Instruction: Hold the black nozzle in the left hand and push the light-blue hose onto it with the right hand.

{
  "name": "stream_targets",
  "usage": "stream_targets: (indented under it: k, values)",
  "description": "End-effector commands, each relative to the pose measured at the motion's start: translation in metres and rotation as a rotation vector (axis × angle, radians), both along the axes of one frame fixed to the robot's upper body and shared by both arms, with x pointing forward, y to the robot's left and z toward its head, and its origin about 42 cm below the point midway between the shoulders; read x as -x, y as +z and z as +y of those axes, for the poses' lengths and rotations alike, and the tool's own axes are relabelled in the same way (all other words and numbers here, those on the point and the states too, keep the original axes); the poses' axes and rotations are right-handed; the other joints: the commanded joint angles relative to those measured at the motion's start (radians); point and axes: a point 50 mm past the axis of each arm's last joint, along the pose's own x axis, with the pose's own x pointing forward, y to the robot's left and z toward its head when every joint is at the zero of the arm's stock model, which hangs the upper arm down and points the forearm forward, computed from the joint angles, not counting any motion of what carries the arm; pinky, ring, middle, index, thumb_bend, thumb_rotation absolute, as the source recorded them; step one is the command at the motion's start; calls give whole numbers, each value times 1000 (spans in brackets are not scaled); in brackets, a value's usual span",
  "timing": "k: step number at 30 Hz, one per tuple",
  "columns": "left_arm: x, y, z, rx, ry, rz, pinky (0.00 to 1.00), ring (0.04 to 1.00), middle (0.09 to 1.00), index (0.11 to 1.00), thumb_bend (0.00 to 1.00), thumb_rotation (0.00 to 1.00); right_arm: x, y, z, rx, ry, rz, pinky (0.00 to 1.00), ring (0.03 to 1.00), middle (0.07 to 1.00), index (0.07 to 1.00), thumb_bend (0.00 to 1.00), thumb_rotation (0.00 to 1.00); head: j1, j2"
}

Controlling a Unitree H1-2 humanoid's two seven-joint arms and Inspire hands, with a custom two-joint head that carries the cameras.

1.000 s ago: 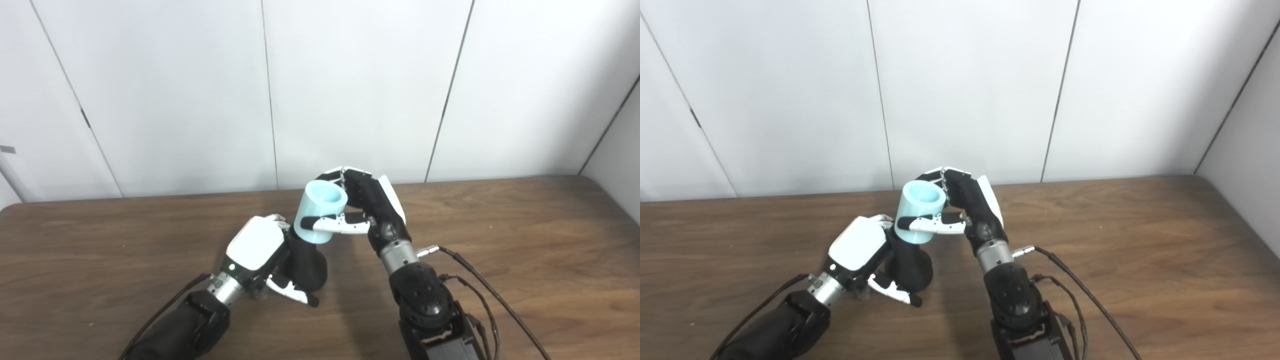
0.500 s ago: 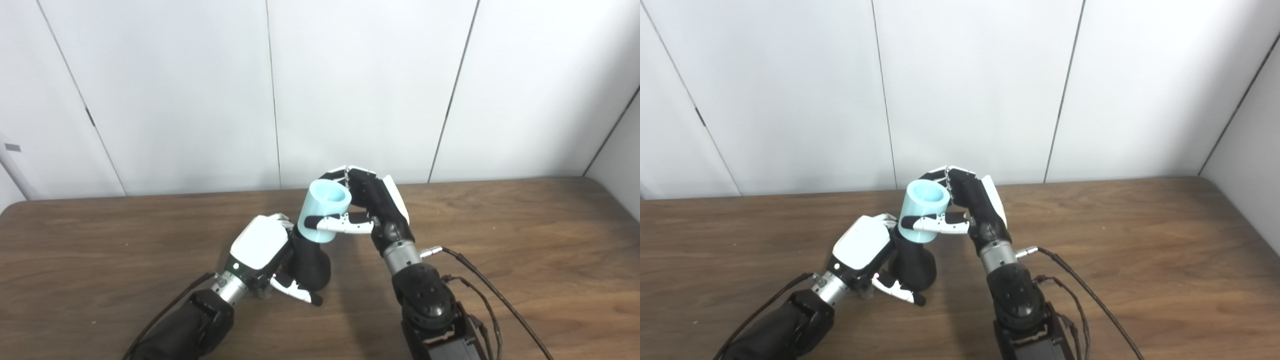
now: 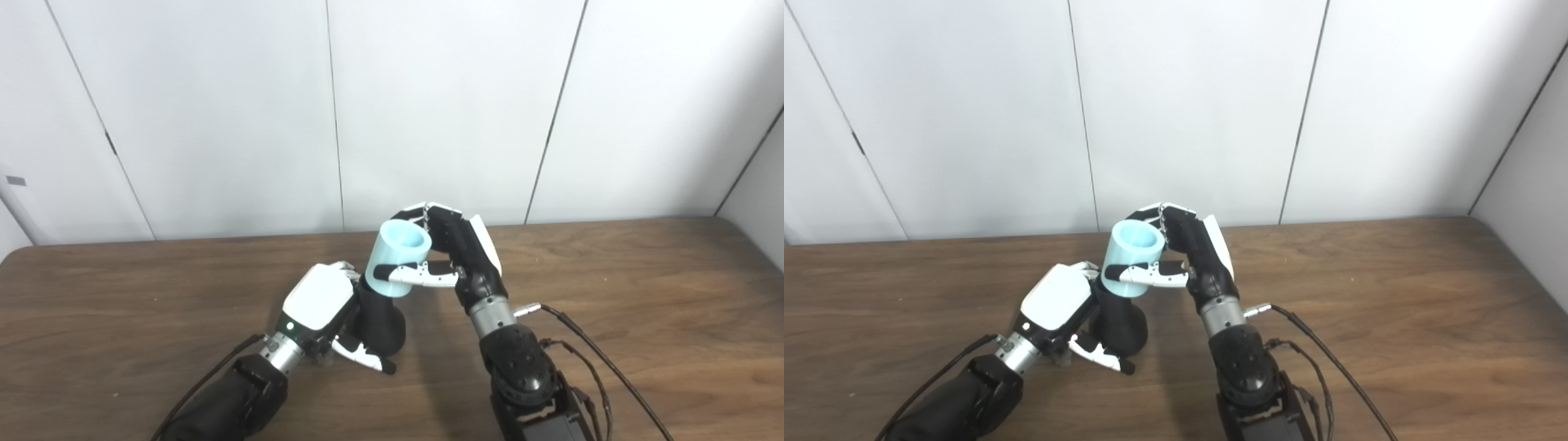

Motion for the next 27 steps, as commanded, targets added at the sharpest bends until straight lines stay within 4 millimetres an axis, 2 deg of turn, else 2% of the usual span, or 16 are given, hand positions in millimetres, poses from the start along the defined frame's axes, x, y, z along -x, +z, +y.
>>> stream_targets:
  k: [1, 12, 17, 23, 27]
  values:
    - [121, -126, -31, -108, -43, 371, 672, 466, 419, 484, 502, 0, -4, 39, 17, -43, 45, -163, 306, 368, 449, 526, 520, 0, 4, 7]
    - [123, -125, -31, -123, -41, 379, 677, 476, 419, 483, 502, 0, -4, 43, 22, -72, 60, -172, 299, 373, 454, 521, 521, 0, 8, 13]
    - [123, -128, -29, -132, -37, 406, 699, 467, 407, 501, 500, 0, -5, 45, 24, -77, 63, -181, 316, 378, 447, 529, 520, 0, -11, -6]
    - [126, -128, -29, -138, -53, 406, 686, 482, 421, 500, 501, 0, -7, 59, 21, -43, 74, -196, 318, 375, 447, 529, 520, 0, -17, 9]
    - [126, -125, -30, -135, -51, 412, 687, 488, 446, 505, 502, 0, -7, 50, 20, -31, 84, -176, 304, 374, 447, 527, 521, 0, -12, 15]
